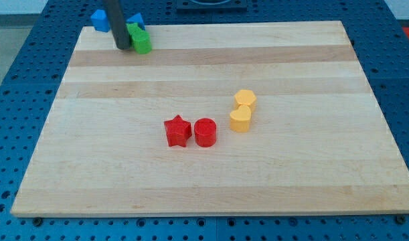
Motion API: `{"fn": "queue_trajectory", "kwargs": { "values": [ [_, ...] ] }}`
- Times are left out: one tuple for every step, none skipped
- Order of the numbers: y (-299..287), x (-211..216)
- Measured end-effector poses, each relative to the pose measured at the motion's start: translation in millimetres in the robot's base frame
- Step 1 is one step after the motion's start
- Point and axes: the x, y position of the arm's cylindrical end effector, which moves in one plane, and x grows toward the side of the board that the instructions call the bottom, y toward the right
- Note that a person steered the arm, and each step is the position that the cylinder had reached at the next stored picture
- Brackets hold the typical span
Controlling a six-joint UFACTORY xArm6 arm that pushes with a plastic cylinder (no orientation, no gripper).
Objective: Separate the green blocks from each other
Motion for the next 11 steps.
{"fn": "queue_trajectory", "kwargs": {
  "values": [
    [-26.1, 14.6],
    [-116.0, 16.6],
    [-120.9, 16.6],
    [-123.1, 13.8],
    [-123.4, 5.7],
    [-123.5, -35.4],
    [-123.0, -75.7],
    [-123.5, -75.9],
    [-123.5, -75.9],
    [-123.4, -73.7],
    [-123.4, -70.9]
  ]
}}
